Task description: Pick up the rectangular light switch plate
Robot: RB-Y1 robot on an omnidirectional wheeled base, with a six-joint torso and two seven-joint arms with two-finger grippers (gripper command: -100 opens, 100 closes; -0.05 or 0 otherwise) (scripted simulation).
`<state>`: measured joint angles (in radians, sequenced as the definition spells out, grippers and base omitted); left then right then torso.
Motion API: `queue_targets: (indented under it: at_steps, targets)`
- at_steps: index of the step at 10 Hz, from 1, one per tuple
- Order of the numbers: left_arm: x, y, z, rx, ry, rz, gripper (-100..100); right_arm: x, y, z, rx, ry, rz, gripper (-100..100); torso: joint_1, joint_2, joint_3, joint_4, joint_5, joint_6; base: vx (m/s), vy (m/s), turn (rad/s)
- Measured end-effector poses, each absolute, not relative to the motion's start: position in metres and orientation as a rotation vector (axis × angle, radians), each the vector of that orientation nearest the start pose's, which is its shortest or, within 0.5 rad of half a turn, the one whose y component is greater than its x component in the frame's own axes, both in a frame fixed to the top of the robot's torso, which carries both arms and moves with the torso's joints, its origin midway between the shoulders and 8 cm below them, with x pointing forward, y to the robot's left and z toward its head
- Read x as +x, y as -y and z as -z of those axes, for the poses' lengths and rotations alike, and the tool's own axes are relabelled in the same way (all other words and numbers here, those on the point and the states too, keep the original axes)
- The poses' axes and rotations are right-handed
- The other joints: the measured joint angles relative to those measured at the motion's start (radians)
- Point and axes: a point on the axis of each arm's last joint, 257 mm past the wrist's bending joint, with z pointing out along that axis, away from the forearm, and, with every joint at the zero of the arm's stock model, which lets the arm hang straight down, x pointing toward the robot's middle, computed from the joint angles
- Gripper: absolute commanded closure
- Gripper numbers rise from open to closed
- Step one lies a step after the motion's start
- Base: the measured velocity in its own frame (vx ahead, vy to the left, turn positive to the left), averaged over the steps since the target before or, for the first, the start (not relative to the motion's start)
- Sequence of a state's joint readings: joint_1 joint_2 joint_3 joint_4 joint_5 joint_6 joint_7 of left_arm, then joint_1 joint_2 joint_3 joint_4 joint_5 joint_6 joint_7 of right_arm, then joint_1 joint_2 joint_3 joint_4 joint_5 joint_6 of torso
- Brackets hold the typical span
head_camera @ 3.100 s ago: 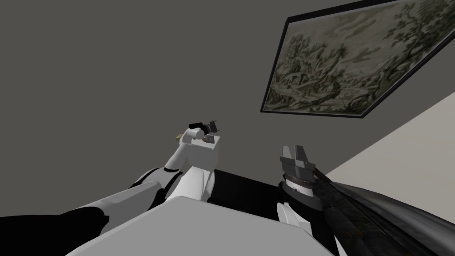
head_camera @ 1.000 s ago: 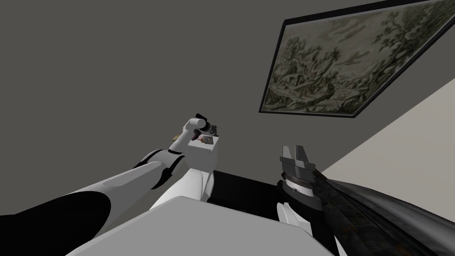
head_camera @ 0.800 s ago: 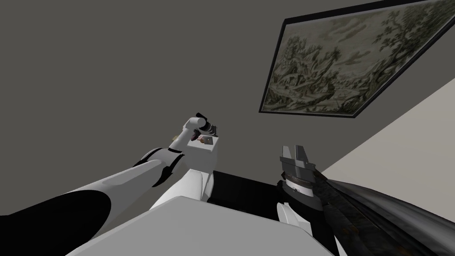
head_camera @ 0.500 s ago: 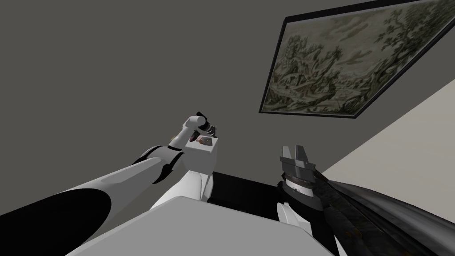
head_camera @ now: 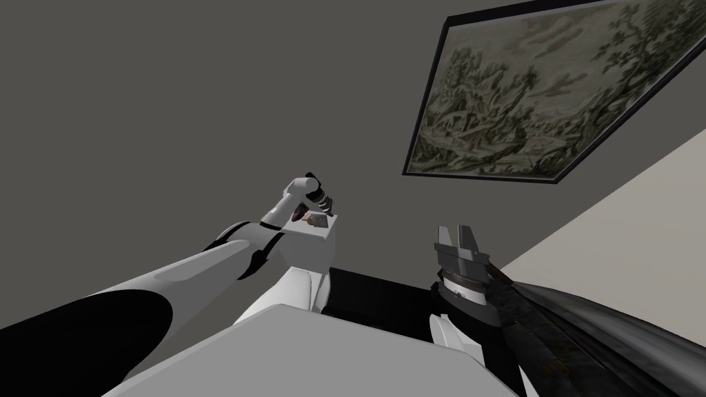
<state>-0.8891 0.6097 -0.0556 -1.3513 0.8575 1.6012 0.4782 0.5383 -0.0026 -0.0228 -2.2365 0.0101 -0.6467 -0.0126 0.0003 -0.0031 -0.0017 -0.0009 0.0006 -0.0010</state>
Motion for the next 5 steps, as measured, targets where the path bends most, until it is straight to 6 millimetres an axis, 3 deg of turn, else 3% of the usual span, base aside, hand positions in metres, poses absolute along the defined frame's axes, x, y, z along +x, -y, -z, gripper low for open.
queue_targets:
  at_steps: [5]
  targets:
    - [0.548, -0.237, 0.124, -2.314, -1.939, 0.714, -100, 0.323, 0.286, -0.021, 0.592, -0.570, -1.288, 0, -0.001, 0.001, 0.000, 0.000, 0.000, 0.000, 0.031, -0.009, -0.011]
